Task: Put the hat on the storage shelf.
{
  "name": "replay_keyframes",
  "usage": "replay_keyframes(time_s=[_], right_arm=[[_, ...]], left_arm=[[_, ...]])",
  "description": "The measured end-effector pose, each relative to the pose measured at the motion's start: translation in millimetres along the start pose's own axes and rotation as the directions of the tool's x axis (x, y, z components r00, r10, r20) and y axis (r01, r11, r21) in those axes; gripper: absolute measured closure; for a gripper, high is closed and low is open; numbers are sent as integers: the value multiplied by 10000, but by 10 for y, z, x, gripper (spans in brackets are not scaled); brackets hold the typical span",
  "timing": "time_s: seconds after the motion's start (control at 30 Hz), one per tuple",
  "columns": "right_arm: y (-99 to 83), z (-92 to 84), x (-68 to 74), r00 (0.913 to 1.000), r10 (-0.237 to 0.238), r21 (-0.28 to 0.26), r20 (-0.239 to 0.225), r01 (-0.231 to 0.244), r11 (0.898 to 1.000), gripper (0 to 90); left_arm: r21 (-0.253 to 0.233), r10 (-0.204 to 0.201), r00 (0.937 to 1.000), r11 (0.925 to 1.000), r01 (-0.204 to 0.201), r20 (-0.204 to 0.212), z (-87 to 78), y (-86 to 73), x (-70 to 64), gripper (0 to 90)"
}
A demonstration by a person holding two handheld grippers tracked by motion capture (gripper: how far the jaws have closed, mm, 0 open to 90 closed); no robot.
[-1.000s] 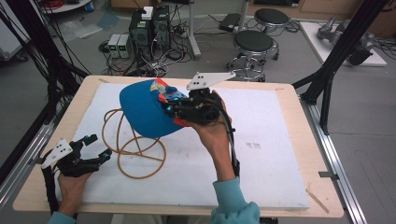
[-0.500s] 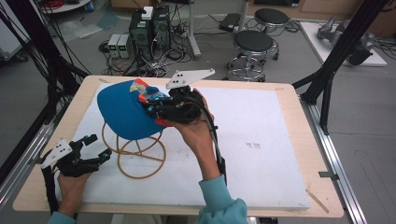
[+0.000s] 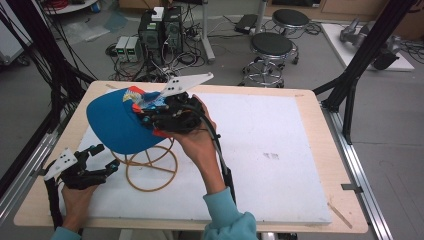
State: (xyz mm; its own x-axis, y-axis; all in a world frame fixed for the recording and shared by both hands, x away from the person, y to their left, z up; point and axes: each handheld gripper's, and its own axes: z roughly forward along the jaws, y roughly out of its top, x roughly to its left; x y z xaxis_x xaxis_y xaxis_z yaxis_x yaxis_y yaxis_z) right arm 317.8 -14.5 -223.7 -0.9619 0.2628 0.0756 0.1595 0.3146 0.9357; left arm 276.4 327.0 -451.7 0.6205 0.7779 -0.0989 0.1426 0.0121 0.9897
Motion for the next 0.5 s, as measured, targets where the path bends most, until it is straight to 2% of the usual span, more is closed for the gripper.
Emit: replay_keyframes(time_s=[0.5], right_arm=[[76,257,122,9968,-513,367,-621,536,9979,842]], left_arm=[[0,3,10000,10000,-3,21,-2,0,1,136]])
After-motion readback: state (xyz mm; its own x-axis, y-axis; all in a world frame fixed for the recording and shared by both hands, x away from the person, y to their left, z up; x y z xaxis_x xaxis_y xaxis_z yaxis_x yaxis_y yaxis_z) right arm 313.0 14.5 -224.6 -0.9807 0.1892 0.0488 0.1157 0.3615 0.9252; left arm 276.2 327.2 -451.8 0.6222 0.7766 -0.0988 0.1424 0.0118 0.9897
